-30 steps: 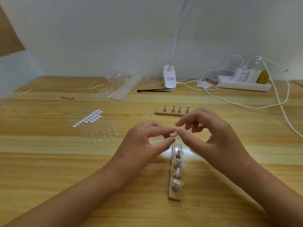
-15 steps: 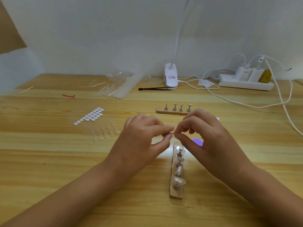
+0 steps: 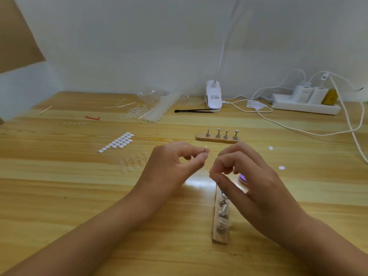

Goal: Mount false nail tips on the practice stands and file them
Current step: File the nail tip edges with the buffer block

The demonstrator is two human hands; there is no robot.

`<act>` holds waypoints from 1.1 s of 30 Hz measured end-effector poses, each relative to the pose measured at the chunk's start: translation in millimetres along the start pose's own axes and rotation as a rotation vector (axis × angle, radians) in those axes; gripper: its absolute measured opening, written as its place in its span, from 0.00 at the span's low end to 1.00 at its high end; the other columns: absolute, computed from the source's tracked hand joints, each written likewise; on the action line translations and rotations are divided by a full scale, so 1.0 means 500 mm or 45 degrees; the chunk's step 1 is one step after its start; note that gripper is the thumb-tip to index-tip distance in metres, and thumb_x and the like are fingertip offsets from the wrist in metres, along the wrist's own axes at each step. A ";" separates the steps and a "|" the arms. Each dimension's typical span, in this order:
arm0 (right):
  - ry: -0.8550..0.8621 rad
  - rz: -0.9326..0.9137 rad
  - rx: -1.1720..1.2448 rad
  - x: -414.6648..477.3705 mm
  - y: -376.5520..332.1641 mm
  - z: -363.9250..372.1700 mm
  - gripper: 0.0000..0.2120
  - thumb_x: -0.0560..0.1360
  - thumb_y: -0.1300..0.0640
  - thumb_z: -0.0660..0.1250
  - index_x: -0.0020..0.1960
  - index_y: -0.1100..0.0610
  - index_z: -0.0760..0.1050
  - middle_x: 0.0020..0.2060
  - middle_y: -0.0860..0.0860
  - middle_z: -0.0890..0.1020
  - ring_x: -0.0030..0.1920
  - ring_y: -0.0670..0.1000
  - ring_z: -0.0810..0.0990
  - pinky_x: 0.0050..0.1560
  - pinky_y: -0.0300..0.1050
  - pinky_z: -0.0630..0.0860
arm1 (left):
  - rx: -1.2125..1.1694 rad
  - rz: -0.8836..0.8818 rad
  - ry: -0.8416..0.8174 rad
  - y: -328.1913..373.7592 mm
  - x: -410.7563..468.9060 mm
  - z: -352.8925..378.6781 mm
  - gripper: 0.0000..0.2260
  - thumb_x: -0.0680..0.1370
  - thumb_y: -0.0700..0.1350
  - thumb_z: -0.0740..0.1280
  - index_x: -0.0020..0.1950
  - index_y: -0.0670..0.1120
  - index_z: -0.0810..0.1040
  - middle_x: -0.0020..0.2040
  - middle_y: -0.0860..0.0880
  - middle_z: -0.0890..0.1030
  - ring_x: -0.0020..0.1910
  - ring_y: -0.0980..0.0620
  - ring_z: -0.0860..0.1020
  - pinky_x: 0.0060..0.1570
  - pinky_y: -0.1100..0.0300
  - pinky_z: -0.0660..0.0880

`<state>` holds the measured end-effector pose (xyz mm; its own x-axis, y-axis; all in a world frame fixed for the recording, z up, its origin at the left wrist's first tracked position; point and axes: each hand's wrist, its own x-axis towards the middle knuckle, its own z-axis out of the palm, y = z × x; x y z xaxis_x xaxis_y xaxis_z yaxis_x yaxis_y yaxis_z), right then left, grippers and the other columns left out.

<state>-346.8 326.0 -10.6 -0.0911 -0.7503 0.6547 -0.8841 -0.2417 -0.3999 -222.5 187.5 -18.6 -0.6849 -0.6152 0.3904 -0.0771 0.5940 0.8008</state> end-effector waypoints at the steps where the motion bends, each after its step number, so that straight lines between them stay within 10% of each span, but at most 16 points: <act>1: 0.031 0.015 0.083 0.003 -0.002 -0.005 0.05 0.77 0.55 0.63 0.47 0.55 0.76 0.45 0.46 0.76 0.46 0.44 0.75 0.47 0.33 0.70 | -0.022 -0.016 0.022 -0.004 0.003 -0.007 0.06 0.75 0.46 0.73 0.51 0.53 0.86 0.42 0.59 0.84 0.45 0.57 0.81 0.48 0.63 0.77; 12: 0.171 0.667 0.500 0.034 0.095 -0.094 0.09 0.75 0.65 0.69 0.50 0.53 0.78 0.39 0.52 0.85 0.40 0.46 0.83 0.44 0.33 0.78 | -0.259 -0.095 0.025 -0.010 0.009 -0.014 0.08 0.76 0.45 0.72 0.53 0.55 0.85 0.47 0.58 0.85 0.51 0.55 0.81 0.55 0.64 0.77; 17: -0.101 0.766 -0.244 0.022 0.140 -0.140 0.12 0.78 0.49 0.64 0.38 0.48 0.80 0.42 0.44 0.84 0.48 0.48 0.81 0.51 0.49 0.75 | -0.309 -0.118 -0.012 -0.006 0.007 -0.011 0.06 0.74 0.51 0.71 0.49 0.57 0.86 0.46 0.56 0.86 0.52 0.57 0.82 0.54 0.62 0.76; 20: -0.176 0.692 -0.577 0.022 0.134 -0.132 0.09 0.75 0.48 0.67 0.37 0.48 0.79 0.50 0.44 0.79 0.58 0.46 0.73 0.63 0.56 0.65 | -0.374 -0.149 -0.031 -0.002 0.004 -0.006 0.08 0.71 0.55 0.71 0.47 0.58 0.86 0.47 0.55 0.86 0.53 0.59 0.82 0.56 0.61 0.75; 24: -0.013 0.574 -0.154 0.027 0.083 -0.099 0.06 0.72 0.50 0.72 0.49 0.45 0.77 0.40 0.39 0.83 0.37 0.34 0.76 0.47 0.38 0.71 | -0.355 -0.147 -0.054 0.002 -0.001 0.000 0.10 0.71 0.55 0.71 0.50 0.56 0.86 0.48 0.58 0.86 0.53 0.59 0.81 0.59 0.61 0.74; 33: 0.094 0.227 -0.113 0.017 0.013 -0.017 0.11 0.71 0.47 0.70 0.49 0.52 0.81 0.59 0.46 0.74 0.62 0.50 0.69 0.61 0.38 0.66 | -0.199 -0.001 -0.049 0.017 -0.016 0.015 0.07 0.74 0.47 0.74 0.51 0.54 0.87 0.44 0.56 0.85 0.49 0.51 0.81 0.51 0.57 0.76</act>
<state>-357.1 323.1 -2.1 -0.2801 -0.7286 0.6250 -0.8875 -0.0517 -0.4579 -223.0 201.3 -18.4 -0.7122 -0.5939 0.3743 0.0340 0.5033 0.8634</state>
